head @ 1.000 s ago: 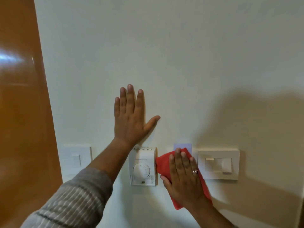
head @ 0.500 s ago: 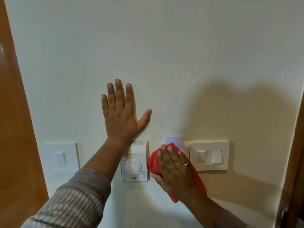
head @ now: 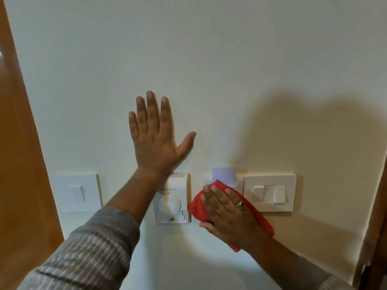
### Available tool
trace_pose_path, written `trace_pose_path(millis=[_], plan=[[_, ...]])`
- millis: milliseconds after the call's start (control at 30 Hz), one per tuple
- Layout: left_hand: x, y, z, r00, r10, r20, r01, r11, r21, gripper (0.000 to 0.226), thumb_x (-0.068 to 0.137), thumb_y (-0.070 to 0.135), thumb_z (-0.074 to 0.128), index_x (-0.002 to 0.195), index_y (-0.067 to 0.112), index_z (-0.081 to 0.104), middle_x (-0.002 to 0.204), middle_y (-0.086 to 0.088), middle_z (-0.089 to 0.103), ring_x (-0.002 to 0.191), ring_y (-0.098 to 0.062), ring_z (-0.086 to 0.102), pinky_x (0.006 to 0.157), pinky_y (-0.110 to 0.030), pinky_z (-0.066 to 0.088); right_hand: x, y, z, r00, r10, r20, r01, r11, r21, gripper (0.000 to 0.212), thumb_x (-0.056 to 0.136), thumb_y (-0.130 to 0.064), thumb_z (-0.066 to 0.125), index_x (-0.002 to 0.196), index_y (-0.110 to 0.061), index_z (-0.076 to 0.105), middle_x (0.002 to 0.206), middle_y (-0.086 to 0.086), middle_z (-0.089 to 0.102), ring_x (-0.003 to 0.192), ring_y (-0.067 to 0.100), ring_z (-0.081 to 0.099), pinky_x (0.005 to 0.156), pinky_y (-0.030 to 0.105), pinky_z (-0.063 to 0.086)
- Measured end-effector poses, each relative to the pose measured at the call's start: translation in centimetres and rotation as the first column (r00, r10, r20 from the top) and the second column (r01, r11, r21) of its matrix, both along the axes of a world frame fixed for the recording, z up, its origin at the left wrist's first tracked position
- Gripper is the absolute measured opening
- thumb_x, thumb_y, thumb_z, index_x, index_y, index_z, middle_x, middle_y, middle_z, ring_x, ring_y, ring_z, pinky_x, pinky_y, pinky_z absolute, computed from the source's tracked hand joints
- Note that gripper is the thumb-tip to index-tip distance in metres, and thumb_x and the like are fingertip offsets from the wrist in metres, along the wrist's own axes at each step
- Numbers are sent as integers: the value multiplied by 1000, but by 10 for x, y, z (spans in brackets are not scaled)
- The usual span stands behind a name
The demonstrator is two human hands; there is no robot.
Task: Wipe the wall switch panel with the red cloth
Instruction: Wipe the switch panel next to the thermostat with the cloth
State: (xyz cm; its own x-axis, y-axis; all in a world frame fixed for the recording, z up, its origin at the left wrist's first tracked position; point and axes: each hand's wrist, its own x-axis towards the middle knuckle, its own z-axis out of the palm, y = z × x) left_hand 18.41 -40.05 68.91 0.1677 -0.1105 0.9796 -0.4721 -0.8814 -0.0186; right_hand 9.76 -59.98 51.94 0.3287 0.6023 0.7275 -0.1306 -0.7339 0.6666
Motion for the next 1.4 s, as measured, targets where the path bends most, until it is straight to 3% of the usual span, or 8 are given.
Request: trace_pose_path(millis=[100,333,500,700,900,1133,1300,1400], plan=[[0,1,1,1000,-10,-3,10,1000,14,97,95,74,32,161,6,13,169,-26,9,156,-45,7,126,-58,5,-10,-25,8,998,42,-38,-47,988,-145,80,98,-58,48,154,-5,26,159,15,25,152,34,15,124,46,13],[0,-2,2,1000,5,-1,-5,1000,-2,99,93,75,33,161,6,14,168,-27,11,156,-46,8,125,-60,7,-1,-1,10,1000,-24,-4,24,996,86,85,100,-63,33,156,-1,17,165,20,10,151,38,14,125,48,7],[-2,1,3,1000,0,-12,0,1000,14,99,93,75,35,160,5,15,168,-28,11,155,-47,8,125,-62,7,-10,-26,13,998,45,-49,-51,991,-124,80,98,-62,43,151,-5,29,156,16,26,148,36,23,121,47,18],[-4,0,3,1000,4,-21,-4,1000,13,103,92,79,33,161,5,14,168,-28,10,155,-48,8,125,-62,7,-7,-10,17,1000,-26,-5,26,998,65,82,99,-64,34,152,-1,25,157,19,24,149,36,17,123,48,12],[-4,1,2,1000,8,-29,-7,1000,19,104,91,80,31,161,6,12,168,-26,8,156,-47,7,125,-62,6,-12,-23,20,989,64,-137,-93,972,-214,81,98,-61,43,155,-6,24,160,13,26,150,31,22,124,44,12],[0,-1,1,1000,16,-12,-16,1000,14,106,90,83,31,161,7,11,168,-26,9,156,-46,7,125,-62,7,-3,-14,20,999,6,-33,-6,1000,-3,83,100,-64,37,156,-5,23,165,18,13,152,36,16,124,49,10],[2,0,1,1000,24,2,-24,1000,17,108,88,85,30,161,8,12,168,-25,10,156,-46,8,125,-62,5,-9,-35,25,979,89,-184,-132,963,-235,68,103,-53,43,155,-11,30,162,12,24,151,32,21,124,45,13],[1,0,1,1000,20,3,-20,1000,16,109,87,86,30,161,8,12,168,-26,10,156,-46,8,125,-62,6,-15,-34,29,988,87,-131,-108,982,-157,74,100,-56,46,153,-7,29,160,15,25,150,33,22,124,45,15]])
